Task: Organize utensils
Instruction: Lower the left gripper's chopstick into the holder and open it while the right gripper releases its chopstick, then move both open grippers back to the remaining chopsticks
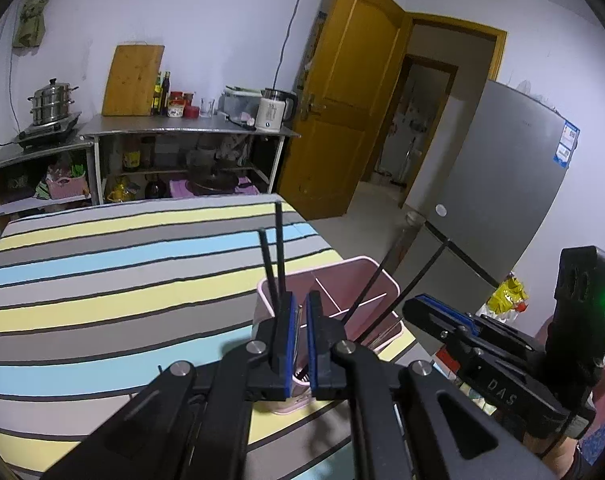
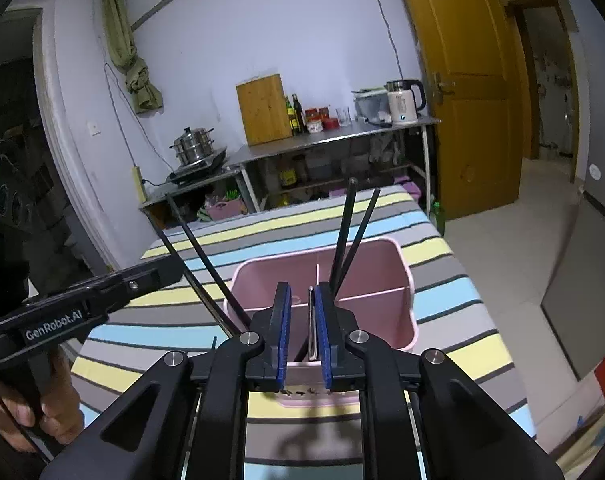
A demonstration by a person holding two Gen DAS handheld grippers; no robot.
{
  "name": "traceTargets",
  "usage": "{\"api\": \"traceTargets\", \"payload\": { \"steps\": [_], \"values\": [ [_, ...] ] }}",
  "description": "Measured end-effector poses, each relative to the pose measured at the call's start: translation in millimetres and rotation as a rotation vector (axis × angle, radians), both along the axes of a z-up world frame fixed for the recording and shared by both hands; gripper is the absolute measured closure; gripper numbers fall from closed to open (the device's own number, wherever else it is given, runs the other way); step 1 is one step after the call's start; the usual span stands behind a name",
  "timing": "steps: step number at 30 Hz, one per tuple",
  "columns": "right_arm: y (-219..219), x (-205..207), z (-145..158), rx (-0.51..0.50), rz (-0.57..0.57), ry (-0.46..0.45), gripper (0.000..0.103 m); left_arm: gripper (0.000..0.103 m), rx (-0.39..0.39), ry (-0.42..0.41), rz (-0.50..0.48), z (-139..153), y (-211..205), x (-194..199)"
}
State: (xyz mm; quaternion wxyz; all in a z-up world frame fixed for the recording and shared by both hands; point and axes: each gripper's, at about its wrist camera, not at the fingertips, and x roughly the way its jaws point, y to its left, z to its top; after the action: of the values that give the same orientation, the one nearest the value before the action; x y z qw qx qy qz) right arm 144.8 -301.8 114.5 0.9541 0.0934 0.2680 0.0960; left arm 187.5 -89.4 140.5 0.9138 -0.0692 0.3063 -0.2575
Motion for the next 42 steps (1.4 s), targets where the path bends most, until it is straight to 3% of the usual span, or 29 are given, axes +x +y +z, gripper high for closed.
{"api": "traceTargets", "payload": {
  "steps": [6,11,28,42],
  "values": [
    [2.2,-21.8,8.2,0.014,-0.003,-0.032,0.089,0.097,-0.025,-0.020,0.031,3.1,24.4,-15.6],
    [9.6,-39.5,2.8,0.012,0.003,-0.031,0.089,0.097,-0.026,-0.008,0.070,-10.6,46.8,-30.6],
    [52.1,-72.3,-63.0,0.020,0.110,0.105,0.089,0.092,0.047,0.143,0.197,-100.2,102.4,-73.1],
    [82.1,-70.0,-90.8,-0.033,0.188,0.167,0.089,0.087,0.081,0.256,0.244,-154.1,108.3,-55.2]
  ]
}}
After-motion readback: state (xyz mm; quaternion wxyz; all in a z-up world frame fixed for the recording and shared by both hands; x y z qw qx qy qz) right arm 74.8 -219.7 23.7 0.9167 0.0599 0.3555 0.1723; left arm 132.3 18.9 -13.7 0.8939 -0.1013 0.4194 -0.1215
